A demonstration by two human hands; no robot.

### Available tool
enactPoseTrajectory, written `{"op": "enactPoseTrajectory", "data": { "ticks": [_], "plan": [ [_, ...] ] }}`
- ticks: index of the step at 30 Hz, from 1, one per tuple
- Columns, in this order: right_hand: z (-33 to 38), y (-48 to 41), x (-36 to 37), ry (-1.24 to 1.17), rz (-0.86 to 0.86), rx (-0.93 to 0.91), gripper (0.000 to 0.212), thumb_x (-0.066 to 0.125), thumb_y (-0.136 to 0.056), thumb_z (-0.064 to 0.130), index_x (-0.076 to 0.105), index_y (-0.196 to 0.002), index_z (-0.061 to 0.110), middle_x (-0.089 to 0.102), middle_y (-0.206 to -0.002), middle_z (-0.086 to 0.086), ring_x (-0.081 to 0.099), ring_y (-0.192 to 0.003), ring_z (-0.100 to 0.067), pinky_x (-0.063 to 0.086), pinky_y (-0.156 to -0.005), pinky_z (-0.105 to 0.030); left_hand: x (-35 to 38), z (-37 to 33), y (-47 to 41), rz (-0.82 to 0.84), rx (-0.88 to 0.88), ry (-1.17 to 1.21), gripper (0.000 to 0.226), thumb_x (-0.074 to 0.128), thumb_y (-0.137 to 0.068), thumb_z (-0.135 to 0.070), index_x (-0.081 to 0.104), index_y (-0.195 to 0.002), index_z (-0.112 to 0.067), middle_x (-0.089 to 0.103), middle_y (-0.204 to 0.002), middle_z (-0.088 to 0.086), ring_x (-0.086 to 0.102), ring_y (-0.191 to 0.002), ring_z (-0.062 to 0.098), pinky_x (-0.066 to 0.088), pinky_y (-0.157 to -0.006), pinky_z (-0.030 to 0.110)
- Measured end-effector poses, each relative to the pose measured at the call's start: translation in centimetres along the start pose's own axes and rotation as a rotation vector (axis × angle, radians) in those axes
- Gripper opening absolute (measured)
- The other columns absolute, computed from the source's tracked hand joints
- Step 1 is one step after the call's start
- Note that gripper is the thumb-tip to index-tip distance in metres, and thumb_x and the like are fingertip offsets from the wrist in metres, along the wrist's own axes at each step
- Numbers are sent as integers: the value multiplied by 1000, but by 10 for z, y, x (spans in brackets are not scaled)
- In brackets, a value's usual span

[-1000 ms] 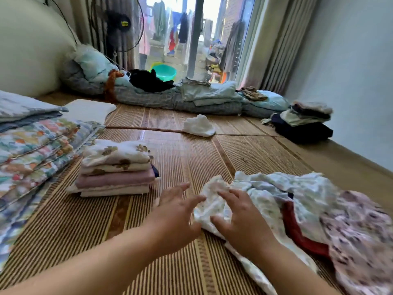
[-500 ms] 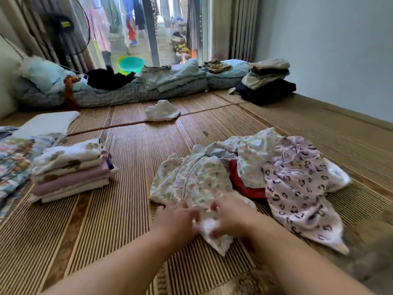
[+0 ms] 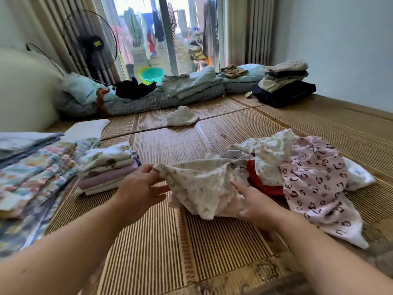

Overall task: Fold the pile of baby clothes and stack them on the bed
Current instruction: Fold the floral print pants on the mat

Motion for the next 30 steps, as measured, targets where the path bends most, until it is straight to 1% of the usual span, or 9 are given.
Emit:
{"op": "enactPoseTrajectory", "data": {
  "ticks": [3,6,10,17,19,21,23,26,30],
  "plan": [
    [13,-11,18,81,-66,9,107,81,-68,37,14,-152,32,38,-144,-2,41,-128,-20,38,-106,-33,-28,-10,21,-7,-27,235,33,33,-100,-22,53,-120,-6,66,-116,21,69,-87,32,56,-67,40],
    [24,-29,33,210,-133,8,79,65,-72,63,37,-142,39,37,-148,-1,37,-133,-28,37,-108,-46,-61,-9,39,-64,-26,305,45,25,-102,-27,60,-122,-8,68,-116,18,68,-94,32,53,-79,45],
    [57,-33,51,252,-135,-75,28,58,-86,42,67,-112,36,58,-119,3,55,-112,-22,47,-94,-44,-125,10,58,-301,15,424,45,29,-102,-23,70,-102,-3,72,-102,19,72,-78,27,58,-58,35],
    [83,-29,92,321,-54,-99,54,65,-83,39,45,-133,40,56,-128,4,53,-113,-18,48,-95,-38,-167,83,58,-363,-131,321,38,45,-93,-31,56,-110,0,59,-113,26,65,-90,31,52,-83,43],
    [85,-34,104,362,-20,-104,63,66,-82,39,40,-139,40,47,-138,5,47,-123,-19,43,-102,-40,-161,85,53,-304,-120,111,43,55,-85,-40,51,-124,-22,56,-127,10,60,-108,26,47,-94,44],
    [88,-41,116,465,-6,-113,54,61,-82,39,48,-134,41,44,-140,7,44,-127,-20,41,-104,-42,-155,79,49,-269,-121,-465,60,60,-86,-48,37,-139,-35,45,-139,2,46,-127,25,39,-103,43],
    [90,-51,125,558,4,-119,33,54,-82,30,65,-112,34,53,-129,8,50,-118,-20,44,-98,-38,-152,76,46,-291,-145,-887,82,59,-84,-56,14,-150,-35,14,-159,8,17,-145,31,23,-114,52],
    [109,-58,127,326,80,-119,22,52,-85,24,69,-99,25,67,-106,7,62,-101,-18,50,-88,-38,-138,74,43,-238,-179,-1049,98,55,-80,-67,-7,-150,-38,-23,-158,7,-20,-145,32,-3,-116,56],
    [151,-50,96,-322,39,-48,20,54,-92,22,70,-101,14,74,-94,-7,70,-90,-26,55,-86,-48,-104,59,42,-126,-23,-1074,102,57,-70,-75,-4,-146,-48,-30,-156,-4,-33,-140,23,-17,-111,53]
  ]
}}
Point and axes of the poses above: each hand's wrist, its own y-axis away from the middle knuckle, its own x-axis out of the palm, z = x × y, the point moved 10 cm from there along -y, towards the middle knuckle
